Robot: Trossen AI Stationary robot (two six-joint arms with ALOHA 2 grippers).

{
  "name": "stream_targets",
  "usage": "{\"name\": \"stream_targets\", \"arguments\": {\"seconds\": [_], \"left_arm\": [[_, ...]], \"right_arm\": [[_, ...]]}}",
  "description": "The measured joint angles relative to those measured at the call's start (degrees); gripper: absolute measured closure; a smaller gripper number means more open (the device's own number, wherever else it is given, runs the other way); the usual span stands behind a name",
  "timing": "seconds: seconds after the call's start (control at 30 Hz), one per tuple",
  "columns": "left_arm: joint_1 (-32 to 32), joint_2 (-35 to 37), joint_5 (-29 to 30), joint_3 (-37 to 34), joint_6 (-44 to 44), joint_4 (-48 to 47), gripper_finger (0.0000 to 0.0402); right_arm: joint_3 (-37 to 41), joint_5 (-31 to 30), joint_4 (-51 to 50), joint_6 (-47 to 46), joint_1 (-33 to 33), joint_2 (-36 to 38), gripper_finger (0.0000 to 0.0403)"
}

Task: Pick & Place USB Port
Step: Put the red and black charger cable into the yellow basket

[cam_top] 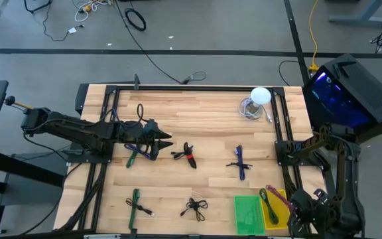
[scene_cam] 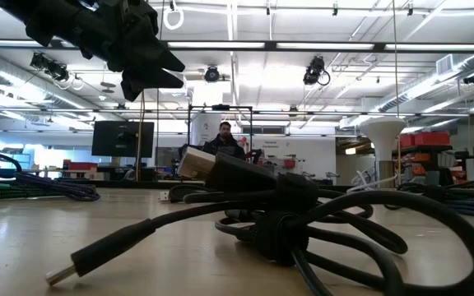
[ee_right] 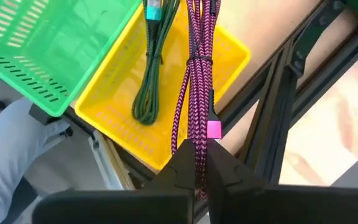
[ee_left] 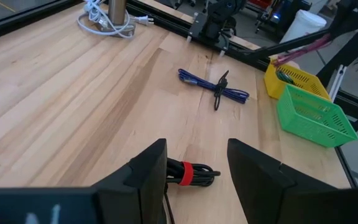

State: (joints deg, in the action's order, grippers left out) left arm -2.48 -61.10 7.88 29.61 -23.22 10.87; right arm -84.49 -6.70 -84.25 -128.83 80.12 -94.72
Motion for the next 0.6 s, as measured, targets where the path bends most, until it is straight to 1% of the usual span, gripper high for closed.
{"name": "stream_targets", "arguments": {"seconds": [0.13, 0.2, 0.27, 0.37, 0.43, 0.5, 0.6], "left_arm": [[0.0, 0.01, 0.0, 0.0, -0.08, 0.0, 0.0225], [0.0, 0.01, 0.0, 0.0, -0.09, 0.0, 0.0225], [-0.01, 0.0, 0.0, 0.0, -0.08, 0.0, 0.0225], [-0.02, 0.0, 0.0, 0.0, -0.07, -0.02, 0.0225], [-0.02, 0.0, 0.0, 0.0, -0.07, -0.02, 0.0225], [-0.02, 0.0, 0.0, 0.0, -0.04, -0.01, 0.0225], [-0.02, 0.0, 0.02, 0.0, -0.02, 0.0, 0.0225]], "right_arm": [[0.12, -0.84, -0.72, -0.99, 0.0, 0.0, 0.0396], [1.32, -2.48, 1.36, -0.69, -0.3, 0.06, 0.0396], [3.08, -2.75, 3.04, -0.39, -0.71, 0.07, 0.0396], [6.56, -2.48, 7.1, 0.53, -1.26, 0.07, 0.0396], [8.13, -0.86, 10.12, 1.2, -1.36, 0.07, 0.0393], [9.22, -1.06, 12.62, 1.31, -1.4, 0.02, 0.0375], [9.68, -2.27, 17.42, 3.07, -1.42, -0.17, 0.0335]]}}
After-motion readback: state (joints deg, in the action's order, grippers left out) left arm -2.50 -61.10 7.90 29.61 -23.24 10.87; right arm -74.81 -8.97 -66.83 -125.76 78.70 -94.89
